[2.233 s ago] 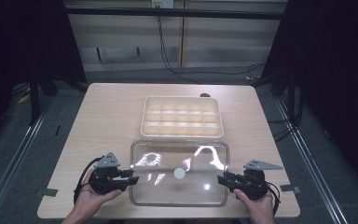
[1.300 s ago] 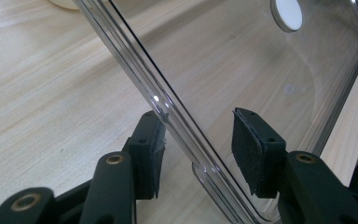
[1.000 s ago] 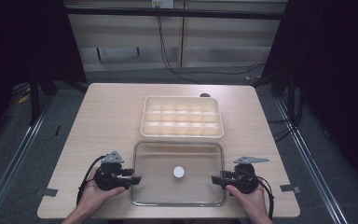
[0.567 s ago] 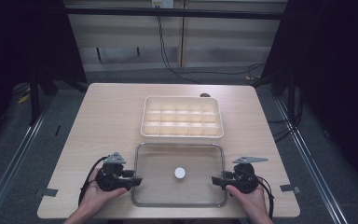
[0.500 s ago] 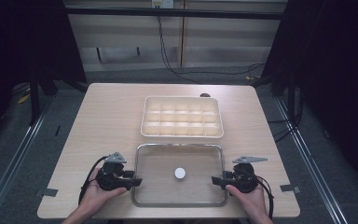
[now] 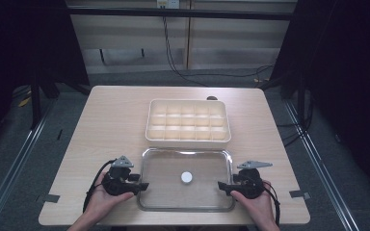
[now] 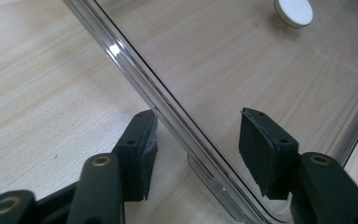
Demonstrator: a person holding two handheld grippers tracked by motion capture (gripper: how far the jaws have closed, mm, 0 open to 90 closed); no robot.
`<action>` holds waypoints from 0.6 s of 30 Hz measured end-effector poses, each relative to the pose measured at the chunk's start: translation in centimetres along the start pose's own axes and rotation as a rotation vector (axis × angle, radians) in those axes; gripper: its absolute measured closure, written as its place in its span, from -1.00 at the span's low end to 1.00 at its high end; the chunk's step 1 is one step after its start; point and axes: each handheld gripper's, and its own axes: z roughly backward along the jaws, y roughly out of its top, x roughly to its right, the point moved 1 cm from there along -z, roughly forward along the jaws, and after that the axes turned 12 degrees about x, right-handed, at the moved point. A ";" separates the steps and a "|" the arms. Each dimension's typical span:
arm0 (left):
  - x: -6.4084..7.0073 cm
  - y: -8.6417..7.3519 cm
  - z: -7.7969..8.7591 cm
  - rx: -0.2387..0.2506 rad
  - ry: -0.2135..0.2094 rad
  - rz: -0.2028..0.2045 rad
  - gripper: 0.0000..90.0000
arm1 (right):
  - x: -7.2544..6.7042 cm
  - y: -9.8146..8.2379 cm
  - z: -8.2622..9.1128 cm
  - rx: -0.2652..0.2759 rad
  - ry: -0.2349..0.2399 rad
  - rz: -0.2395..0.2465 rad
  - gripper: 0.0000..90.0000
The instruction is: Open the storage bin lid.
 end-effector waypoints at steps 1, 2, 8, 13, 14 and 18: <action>-0.2 0.0 0.0 -0.009 -0.008 0.008 0.03 | 0.0 0.0 0.0 0.003 -0.003 -0.006 -0.30; -0.1 -0.1 0.0 0.004 0.017 -0.007 0.00 | 0.1 0.0 0.0 0.003 0.000 -0.023 -0.30; -0.3 0.0 0.2 0.020 0.006 0.023 -0.18 | 0.5 0.3 0.7 0.061 0.018 -0.024 -0.32; -0.2 0.3 1.3 0.089 0.002 0.001 -0.31 | 0.3 0.7 1.9 0.141 0.069 -0.013 -0.40; 0.0 0.4 1.5 0.105 -0.002 -0.009 -0.33 | 0.1 0.8 2.3 0.165 0.077 -0.004 -0.42; 0.5 0.4 3.1 0.168 0.001 -0.046 -0.37 | -0.2 1.1 3.9 0.239 0.057 0.013 -0.47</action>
